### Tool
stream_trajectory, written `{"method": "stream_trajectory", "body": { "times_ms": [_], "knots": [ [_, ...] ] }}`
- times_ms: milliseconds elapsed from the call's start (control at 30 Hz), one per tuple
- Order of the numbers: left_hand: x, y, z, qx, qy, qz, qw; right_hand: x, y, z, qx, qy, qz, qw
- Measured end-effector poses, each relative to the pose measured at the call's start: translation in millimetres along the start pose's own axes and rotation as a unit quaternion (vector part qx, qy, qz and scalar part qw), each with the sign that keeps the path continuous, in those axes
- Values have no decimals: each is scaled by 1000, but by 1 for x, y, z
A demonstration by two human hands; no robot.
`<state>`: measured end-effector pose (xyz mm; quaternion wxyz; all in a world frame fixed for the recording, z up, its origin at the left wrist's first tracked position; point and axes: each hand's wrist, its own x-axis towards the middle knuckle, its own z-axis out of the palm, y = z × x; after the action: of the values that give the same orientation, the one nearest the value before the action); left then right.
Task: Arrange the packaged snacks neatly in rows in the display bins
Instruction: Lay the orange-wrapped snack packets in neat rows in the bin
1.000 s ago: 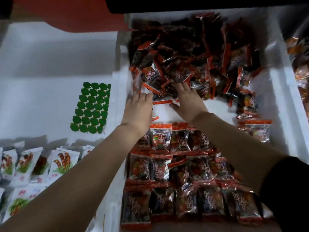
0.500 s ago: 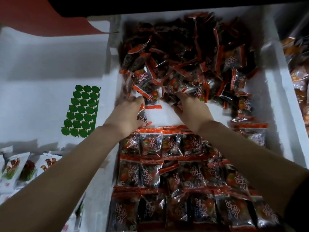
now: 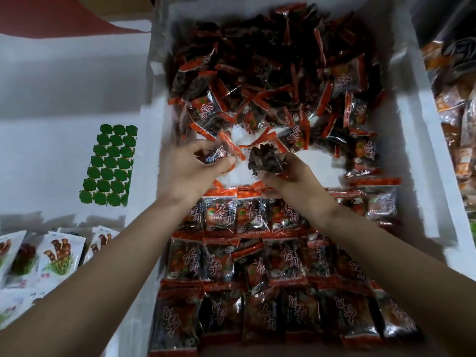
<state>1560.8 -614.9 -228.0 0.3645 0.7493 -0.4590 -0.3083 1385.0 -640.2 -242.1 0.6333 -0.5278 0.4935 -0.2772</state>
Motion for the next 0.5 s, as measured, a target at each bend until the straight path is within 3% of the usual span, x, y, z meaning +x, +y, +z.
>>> {"method": "stream_trajectory", "body": {
  "times_ms": [500],
  "knots": [
    [-42, 7, 36, -172, -66, -59, 981, -31, 6, -5, 50, 55, -4, 997]
  ]
}}
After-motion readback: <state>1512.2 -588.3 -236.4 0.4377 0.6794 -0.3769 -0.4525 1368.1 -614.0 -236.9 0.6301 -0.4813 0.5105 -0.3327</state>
